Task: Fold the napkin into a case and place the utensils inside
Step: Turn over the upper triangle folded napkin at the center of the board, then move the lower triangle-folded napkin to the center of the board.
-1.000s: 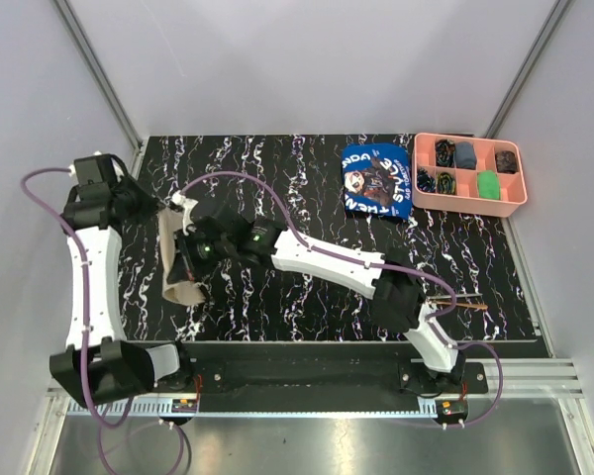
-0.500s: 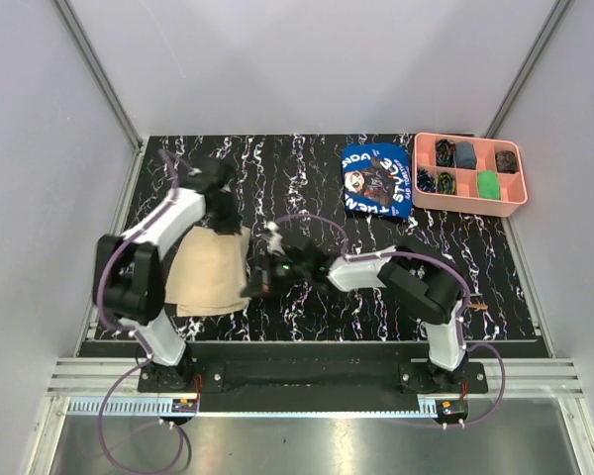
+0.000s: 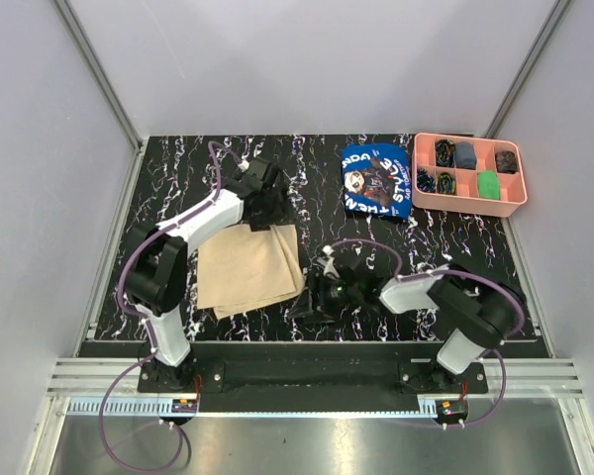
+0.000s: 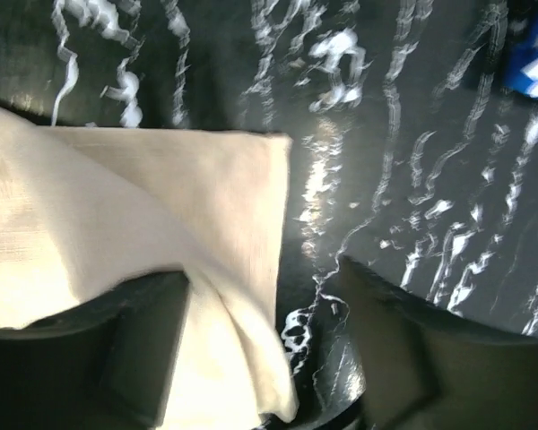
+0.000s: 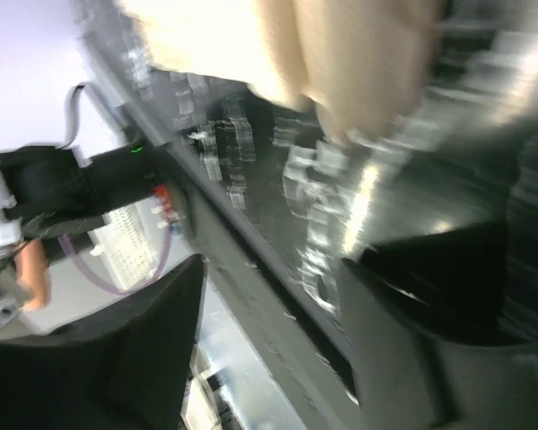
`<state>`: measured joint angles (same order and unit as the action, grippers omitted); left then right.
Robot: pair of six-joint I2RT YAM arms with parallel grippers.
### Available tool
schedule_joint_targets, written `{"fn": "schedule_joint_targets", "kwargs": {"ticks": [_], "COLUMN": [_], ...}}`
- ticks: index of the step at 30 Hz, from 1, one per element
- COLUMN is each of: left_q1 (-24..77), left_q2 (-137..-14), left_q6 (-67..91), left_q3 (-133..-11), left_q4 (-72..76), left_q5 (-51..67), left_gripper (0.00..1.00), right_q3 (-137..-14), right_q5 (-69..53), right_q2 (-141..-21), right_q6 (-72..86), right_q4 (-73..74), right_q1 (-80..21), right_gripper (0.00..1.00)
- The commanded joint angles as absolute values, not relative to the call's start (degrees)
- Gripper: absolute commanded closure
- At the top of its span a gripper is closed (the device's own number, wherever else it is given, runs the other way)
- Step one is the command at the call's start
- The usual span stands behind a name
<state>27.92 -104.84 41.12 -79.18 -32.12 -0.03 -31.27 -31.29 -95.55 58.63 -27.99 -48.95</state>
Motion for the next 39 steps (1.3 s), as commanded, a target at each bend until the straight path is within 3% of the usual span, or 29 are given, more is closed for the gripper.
{"fn": "schedule_joint_targets", "kwargs": {"ticks": [1, 6, 9, 12, 14, 15, 16, 21, 33, 38, 39], "left_q1": [28.3, 28.1, 28.1, 28.5, 29.9, 30.7, 32.4, 36.0, 31.7, 31.8, 31.9], "left_q2": [-97.3, -88.7, -88.5, -87.9, -87.8, -87.8, -87.9, -91.6, -106.7, -104.9, -104.0], "left_q6": [38.2, 33.0, 32.4, 33.7, 35.0, 35.3, 35.8, 39.3, 38.9, 39.8, 40.0], "left_q3": [-83.4, -80.2, -79.0, -75.1, -71.8, -70.7, -68.7, -66.4, -84.7, -82.4, -79.9], "left_q4": [-31.2, -34.1, -36.3, -35.2, -33.2, -31.0, -30.1, -27.3, -34.8, -35.2, -34.6], "left_q5": [1.6, 6.6, 9.8, 7.9, 6.9, 6.9, 5.8, 2.8, 0.4, -1.1, -1.2], "left_gripper": [0.13, 0.01, 0.01, 0.09, 0.27, 0.34, 0.38, 0.28, 0.30, 0.32, 0.33], "right_q3": [-32.4, -40.3, -45.1, -50.9, -55.8, -57.1, -58.9, -58.4, -51.9, -50.7, -50.5], "right_q5": [-25.2, -23.6, -25.9, -29.1, -30.2, -30.9, -31.5, -38.7, -41.0, -41.0, -40.8], "right_q2": [-86.4, -86.7, -90.3, -95.3, -99.0, -99.9, -101.6, -105.6, -105.3, -105.8, -105.9], "right_q6": [47.8, 38.9, 36.1, 34.6, 33.5, 33.1, 33.0, 35.5, 36.8, 37.4, 37.5], "right_q4": [-8.2, 2.8, 3.5, 3.5, 4.1, 4.7, 5.0, 0.6, -7.0, -8.3, -8.8], "right_q1": [-45.6, -38.8, -33.5, -29.8, -28.7, -27.6, -27.3, -27.3, -30.8, -32.9, -33.5], "right_gripper": [0.22, 0.14, 0.15, 0.21, 0.28, 0.44, 0.46, 0.46, 0.55, 0.56, 0.60]}}
